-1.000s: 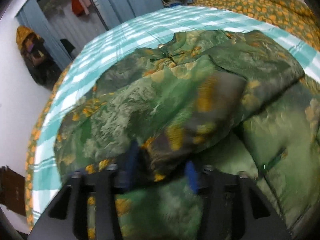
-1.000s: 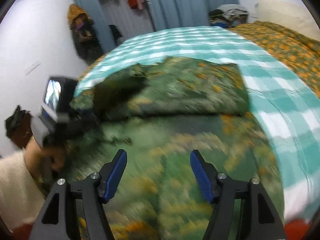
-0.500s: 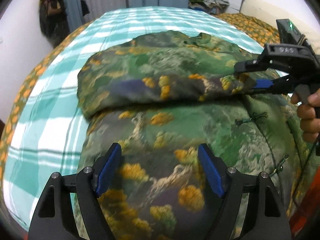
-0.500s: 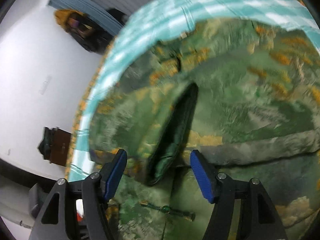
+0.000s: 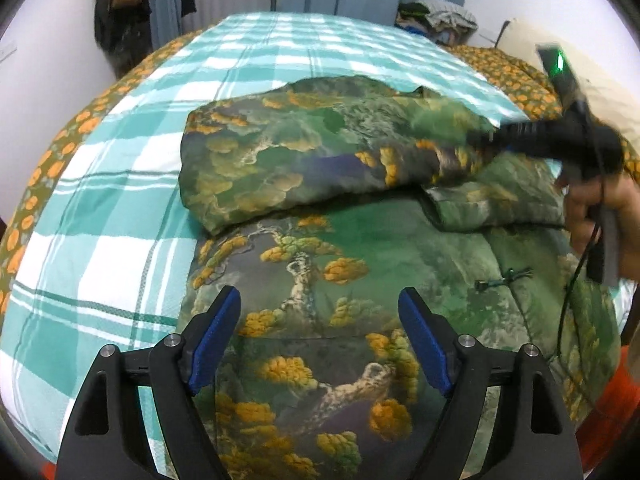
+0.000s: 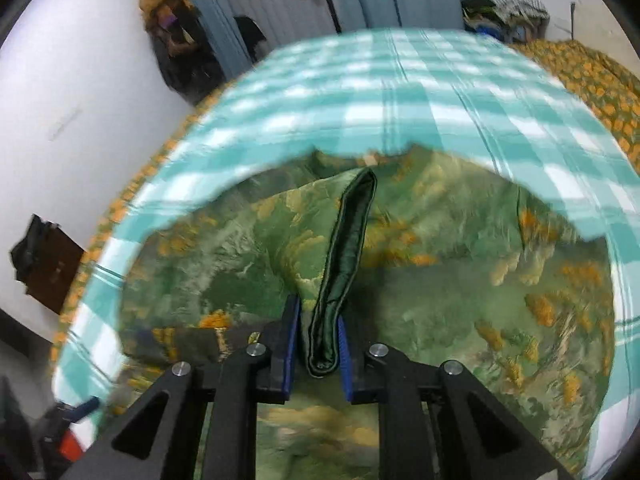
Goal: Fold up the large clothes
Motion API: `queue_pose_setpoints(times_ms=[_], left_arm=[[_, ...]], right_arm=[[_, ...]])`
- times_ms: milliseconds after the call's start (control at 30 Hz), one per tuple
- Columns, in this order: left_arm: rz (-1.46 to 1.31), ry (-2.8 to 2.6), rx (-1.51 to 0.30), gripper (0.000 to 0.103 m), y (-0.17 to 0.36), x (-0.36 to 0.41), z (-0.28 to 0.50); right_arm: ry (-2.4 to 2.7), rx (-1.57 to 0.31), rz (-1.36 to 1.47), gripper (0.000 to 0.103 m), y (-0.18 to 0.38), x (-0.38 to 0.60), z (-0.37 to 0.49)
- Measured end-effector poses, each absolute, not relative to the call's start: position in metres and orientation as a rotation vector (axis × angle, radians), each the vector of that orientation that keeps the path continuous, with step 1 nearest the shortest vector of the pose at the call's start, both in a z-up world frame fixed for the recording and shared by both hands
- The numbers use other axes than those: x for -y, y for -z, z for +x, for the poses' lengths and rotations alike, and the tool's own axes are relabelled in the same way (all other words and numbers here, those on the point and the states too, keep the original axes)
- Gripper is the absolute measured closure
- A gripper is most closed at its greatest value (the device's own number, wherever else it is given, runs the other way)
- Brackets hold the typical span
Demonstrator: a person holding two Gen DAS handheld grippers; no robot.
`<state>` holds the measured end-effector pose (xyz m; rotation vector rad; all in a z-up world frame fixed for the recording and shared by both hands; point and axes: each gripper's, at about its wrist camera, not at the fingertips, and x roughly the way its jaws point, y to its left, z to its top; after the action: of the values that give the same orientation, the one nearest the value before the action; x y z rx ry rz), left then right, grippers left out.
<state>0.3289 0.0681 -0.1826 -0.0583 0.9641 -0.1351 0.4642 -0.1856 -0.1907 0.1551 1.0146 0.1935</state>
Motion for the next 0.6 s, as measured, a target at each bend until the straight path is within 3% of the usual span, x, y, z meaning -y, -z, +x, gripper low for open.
queue_pose_setpoints(times_ms=[33, 100, 233, 400, 600], left_arm=[[-0.068, 0.133, -0.975, 0.021, 0.182, -0.071, 0.332], [-0.082, 0.135, -0.981, 0.021, 0.178, -0.077, 0.336], [-0.104, 0.131, -0.946, 0.020, 0.154, -0.091, 0.360], [-0.126, 0.095, -0.880, 0.018, 0.143, -0.102, 0.413], [-0.103, 0.057, -1.013, 0.023, 0.201, -0.089, 0.471]], right_arm=[[-0.186, -1.032, 0.143, 0.081, 0.200, 0.184, 0.461], [-0.176, -1.065, 0.121, 0.069, 0.219, 0.183, 0.456], [-0.152, -1.002, 0.114, 0.057, 0.204, 0.194, 0.442], [-0.093, -0.809, -0.066, 0.057, 0.153, 0.187, 0.426], [-0.268, -0.919, -0.001, 0.057, 0.178, 0.162, 0.458]])
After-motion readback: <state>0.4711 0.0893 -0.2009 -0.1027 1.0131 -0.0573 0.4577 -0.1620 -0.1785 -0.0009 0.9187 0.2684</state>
